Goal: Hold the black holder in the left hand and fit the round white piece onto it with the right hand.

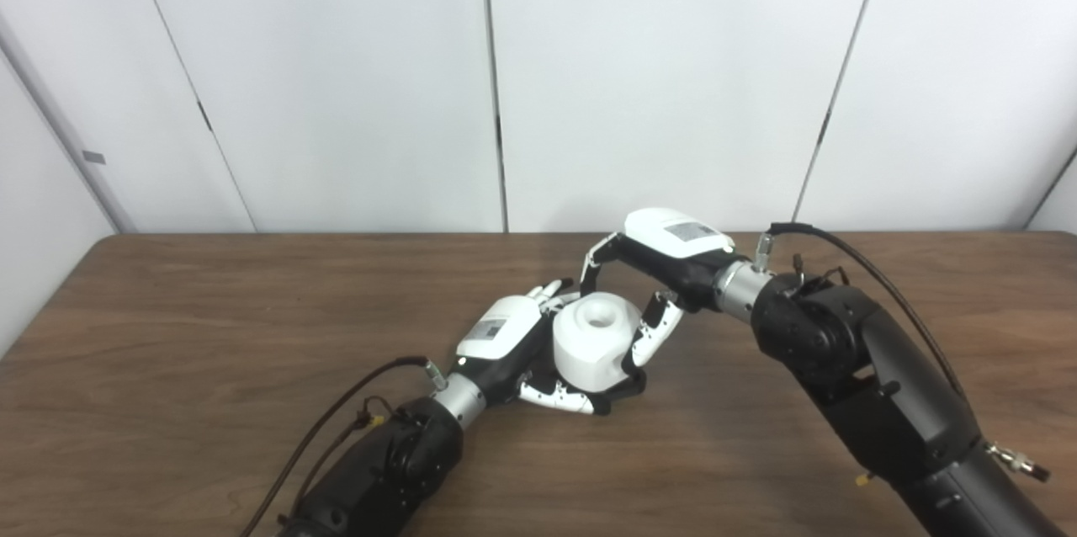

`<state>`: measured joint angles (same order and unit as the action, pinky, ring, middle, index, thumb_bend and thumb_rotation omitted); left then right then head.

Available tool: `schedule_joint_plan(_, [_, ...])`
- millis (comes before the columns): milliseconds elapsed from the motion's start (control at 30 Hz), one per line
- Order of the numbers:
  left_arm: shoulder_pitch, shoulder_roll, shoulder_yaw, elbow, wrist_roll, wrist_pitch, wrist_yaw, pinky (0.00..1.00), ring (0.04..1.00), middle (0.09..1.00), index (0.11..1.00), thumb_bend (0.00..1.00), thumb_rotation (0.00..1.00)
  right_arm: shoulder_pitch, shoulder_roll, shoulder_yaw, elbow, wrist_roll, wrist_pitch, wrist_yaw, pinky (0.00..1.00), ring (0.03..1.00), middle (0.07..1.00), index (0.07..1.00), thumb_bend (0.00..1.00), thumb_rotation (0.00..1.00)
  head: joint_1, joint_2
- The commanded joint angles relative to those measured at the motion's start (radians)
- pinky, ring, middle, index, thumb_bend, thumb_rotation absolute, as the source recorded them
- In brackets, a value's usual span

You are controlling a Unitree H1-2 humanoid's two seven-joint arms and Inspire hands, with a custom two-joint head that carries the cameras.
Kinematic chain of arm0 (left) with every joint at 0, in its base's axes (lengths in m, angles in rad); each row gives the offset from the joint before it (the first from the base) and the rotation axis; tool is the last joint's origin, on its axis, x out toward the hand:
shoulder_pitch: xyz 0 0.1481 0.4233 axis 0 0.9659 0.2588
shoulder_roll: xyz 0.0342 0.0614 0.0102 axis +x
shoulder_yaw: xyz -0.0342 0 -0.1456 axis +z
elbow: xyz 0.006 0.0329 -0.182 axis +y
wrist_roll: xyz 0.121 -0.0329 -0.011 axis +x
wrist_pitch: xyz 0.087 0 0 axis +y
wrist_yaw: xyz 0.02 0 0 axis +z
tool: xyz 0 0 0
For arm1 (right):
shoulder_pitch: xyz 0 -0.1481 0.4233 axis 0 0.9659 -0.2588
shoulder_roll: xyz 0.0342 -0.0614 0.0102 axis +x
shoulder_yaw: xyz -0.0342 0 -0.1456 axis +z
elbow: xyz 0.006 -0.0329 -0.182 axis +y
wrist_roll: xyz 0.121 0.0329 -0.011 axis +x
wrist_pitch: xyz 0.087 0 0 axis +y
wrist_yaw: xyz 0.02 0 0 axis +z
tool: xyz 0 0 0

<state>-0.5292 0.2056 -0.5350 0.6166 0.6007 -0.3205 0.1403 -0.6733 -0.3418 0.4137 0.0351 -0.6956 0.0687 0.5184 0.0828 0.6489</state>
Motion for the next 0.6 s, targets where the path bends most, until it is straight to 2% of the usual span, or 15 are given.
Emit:
schedule_joint_plan(0, [0.073,-0.025,-0.051,0.037,0.032,0.028,-0.086,1.0,1.0,0.907,0.479,0.52,0.08,-0.019,-0.004,0.014,-0.014,-0.02,0.002,0.009,0.79,0.811,0.744,0.48,0.52,0.13,-0.001,0.003])
schedule_joint_plan(233, [0.071,-0.017,-0.049,0.04,0.022,0.02,-0.093,1.0,1.0,0.913,0.48,0.52,0.08,-0.015,-0.034,0.017,-0.036,-0.026,0.013,0.032,0.8,0.809,0.748,0.48,0.52,0.13,-0.007,0.006])
schedule_joint_plan(567, [0.074,-0.014,-0.05,0.023,0.024,0.032,-0.1,0.99,1.0,0.91,0.48,0.52,0.08,-0.014,-0.043,0.028,-0.038,-0.023,-0.003,0.045,0.78,0.805,0.746,0.481,0.52,0.13,-0.008,0.014])
